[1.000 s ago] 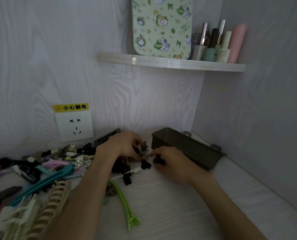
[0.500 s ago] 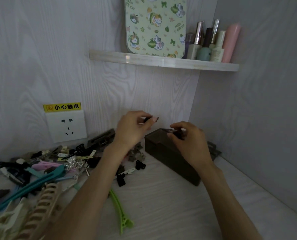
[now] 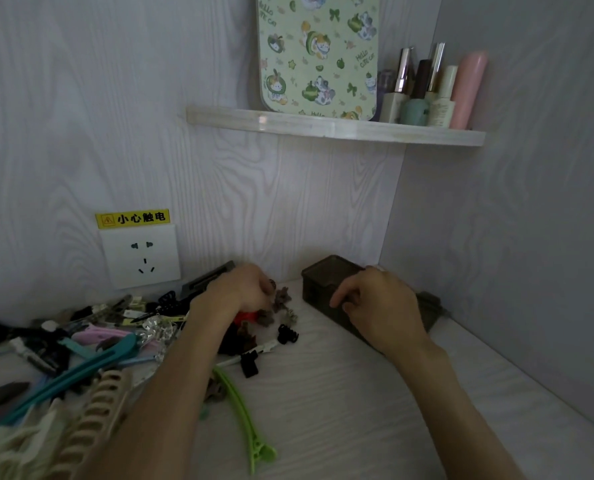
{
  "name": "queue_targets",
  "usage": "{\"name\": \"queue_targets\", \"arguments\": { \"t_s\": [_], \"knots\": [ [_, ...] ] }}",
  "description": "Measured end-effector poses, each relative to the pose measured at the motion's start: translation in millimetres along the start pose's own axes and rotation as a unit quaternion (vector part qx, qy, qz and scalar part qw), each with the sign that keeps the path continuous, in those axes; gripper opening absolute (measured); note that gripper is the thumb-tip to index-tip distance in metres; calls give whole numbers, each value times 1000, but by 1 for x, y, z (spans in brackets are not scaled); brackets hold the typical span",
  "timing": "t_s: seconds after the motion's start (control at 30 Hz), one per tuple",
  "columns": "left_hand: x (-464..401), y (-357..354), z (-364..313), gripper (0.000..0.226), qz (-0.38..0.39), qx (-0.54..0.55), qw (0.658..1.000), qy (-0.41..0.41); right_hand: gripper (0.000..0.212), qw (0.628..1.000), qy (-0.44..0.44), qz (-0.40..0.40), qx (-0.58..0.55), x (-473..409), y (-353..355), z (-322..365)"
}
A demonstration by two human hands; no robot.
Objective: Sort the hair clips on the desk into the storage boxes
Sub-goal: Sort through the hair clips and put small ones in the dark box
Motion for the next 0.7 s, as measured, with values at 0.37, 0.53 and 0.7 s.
{"name": "queue_targets", "arguments": {
  "t_s": [0.37, 0.53, 0.7],
  "knots": [
    [7, 14, 18, 59, 47, -62, 997, 23, 53, 973, 122, 192, 41, 13, -76, 39],
    [13, 3, 3, 49, 28, -33, 997, -56, 37, 980, 136, 143, -23, 6, -65, 36],
    [6, 3, 11, 34, -53, -62, 996, -37, 25, 976, 81, 168, -109, 4, -55, 26]
  ]
}}
Point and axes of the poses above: each hand's wrist, its own x-axis away from the middle knuckle, its own y-axis out of the back of the hand, z = x × y, the point moved 4 cm from there along -x, towards the middle knuckle, and after that the axes turned 8 degrees about -y, right-handed, at the moved point
